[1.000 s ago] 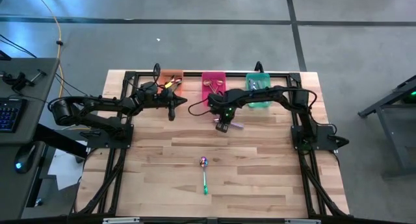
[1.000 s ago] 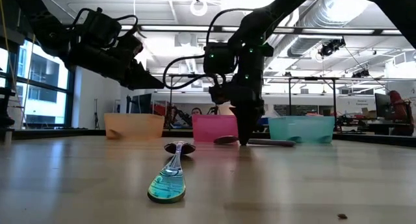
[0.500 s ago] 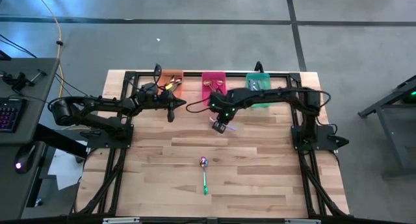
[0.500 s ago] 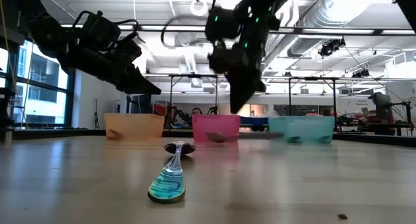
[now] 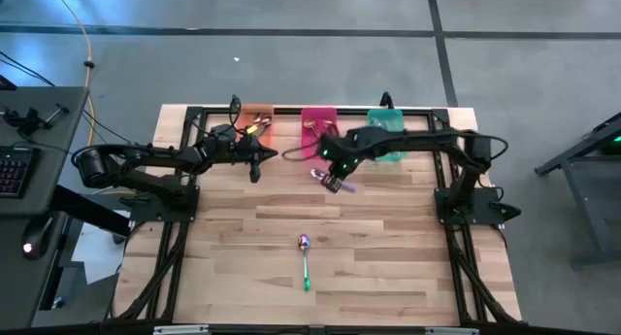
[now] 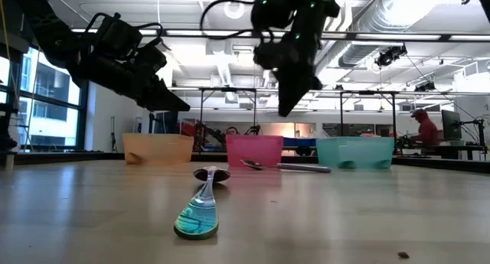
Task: Sort silverware by color (type)
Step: Put the purple spoon into the green bin
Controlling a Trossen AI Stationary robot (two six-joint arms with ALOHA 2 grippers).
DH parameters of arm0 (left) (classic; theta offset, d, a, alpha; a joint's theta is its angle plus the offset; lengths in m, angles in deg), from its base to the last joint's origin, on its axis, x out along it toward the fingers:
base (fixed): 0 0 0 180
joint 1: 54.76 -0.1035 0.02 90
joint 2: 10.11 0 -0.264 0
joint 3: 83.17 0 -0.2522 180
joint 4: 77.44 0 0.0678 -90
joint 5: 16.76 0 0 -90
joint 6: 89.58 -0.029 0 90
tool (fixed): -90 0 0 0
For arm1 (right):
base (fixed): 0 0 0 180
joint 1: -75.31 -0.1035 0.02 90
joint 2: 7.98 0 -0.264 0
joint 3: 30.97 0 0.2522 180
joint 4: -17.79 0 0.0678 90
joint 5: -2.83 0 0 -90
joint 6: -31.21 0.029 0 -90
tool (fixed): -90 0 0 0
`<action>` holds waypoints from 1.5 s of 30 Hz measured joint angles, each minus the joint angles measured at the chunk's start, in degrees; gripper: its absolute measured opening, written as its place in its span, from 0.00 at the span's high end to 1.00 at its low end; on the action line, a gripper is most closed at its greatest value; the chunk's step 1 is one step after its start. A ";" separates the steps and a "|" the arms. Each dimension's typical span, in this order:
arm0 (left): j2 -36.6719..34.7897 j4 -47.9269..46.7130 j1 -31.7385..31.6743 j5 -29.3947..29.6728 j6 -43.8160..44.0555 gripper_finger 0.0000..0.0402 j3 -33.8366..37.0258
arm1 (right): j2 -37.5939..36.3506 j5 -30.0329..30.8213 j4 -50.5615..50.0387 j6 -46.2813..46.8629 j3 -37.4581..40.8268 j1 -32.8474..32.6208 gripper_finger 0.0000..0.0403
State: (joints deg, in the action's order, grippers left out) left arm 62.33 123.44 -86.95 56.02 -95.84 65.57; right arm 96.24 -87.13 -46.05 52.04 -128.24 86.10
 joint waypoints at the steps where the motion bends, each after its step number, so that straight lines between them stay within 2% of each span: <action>1: 0.00 0.06 0.00 0.00 0.00 1.00 0.00 | 1.01 0.49 0.63 0.26 0.00 -0.71 0.96; 6: 0.00 0.05 0.00 0.02 0.02 1.00 0.00 | 6.93 1.23 4.16 1.23 0.00 -2.71 0.82; 9: 0.00 0.01 0.00 0.02 0.22 1.00 0.00 | 9.75 4.02 5.08 1.17 0.02 -2.53 0.73; 14: 0.00 -0.01 0.00 0.02 0.19 1.00 0.00 | 12.35 6.23 5.48 -0.35 0.02 -1.74 0.69; 25: 0.00 -0.05 0.00 0.02 0.20 1.00 0.00 | 16.04 5.49 5.88 -3.79 -0.26 -1.44 0.81; 33: 0.00 -0.14 0.00 0.00 0.22 1.00 0.00 | 16.04 4.65 5.91 -3.89 -0.26 -1.14 0.97; 39: 0.00 -0.44 0.00 0.00 0.22 1.00 0.00 | 15.75 1.37 6.08 -2.79 -0.16 -0.95 0.96; 45: 0.00 -0.55 0.00 -0.09 0.22 1.00 0.00 | 13.14 0.10 5.58 -0.80 0.26 -0.92 0.99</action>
State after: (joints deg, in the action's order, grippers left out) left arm 62.33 122.89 -86.95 55.94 -95.62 65.57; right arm 109.38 -87.03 -40.46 51.23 -127.97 85.18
